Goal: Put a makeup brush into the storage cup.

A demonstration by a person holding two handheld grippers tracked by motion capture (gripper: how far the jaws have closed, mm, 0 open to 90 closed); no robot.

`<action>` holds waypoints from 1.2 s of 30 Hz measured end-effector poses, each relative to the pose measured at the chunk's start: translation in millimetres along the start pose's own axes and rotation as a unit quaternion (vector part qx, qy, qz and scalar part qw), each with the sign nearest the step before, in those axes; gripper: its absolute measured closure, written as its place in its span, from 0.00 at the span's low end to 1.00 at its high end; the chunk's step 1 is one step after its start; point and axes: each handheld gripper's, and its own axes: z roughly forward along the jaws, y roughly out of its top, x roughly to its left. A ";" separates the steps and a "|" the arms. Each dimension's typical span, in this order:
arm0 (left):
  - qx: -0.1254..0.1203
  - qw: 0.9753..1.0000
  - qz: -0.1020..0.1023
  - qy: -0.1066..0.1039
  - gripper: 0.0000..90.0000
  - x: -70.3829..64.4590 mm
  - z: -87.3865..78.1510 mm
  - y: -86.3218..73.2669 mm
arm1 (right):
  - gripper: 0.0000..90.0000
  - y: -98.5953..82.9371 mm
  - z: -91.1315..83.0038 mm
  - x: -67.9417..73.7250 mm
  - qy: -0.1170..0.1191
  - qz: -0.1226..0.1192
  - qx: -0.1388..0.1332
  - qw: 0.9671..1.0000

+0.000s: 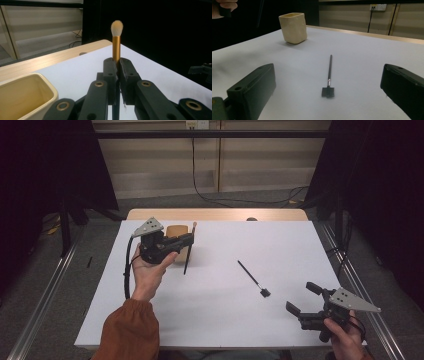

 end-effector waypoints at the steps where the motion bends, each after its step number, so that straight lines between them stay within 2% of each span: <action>1: 0.000 1.000 0.003 0.001 0.94 1.3 -1.3 3.4 | 0.00 0.0 0.0 0.0 0.000 0.000 0.000 1.000; 6: -0.008 1.000 0.007 0.006 0.94 4.9 -4.8 13.6 | 0.00 0.0 -0.1 -0.3 -0.004 -0.003 0.000 1.000; 19: -0.007 0.999 0.026 0.025 0.94 9.6 -6.1 35.2 | 0.00 0.3 -0.2 -0.2 0.002 -0.001 -0.002 1.000; 28: -0.015 0.999 0.019 0.036 0.94 21.0 0.0 45.3 | 0.00 0.0 0.2 -0.2 0.001 -0.001 0.001 1.000; 36: -0.012 0.998 0.024 0.049 0.94 30.8 3.0 49.9 | 0.00 -0.2 0.2 -0.4 0.001 -0.001 0.001 1.000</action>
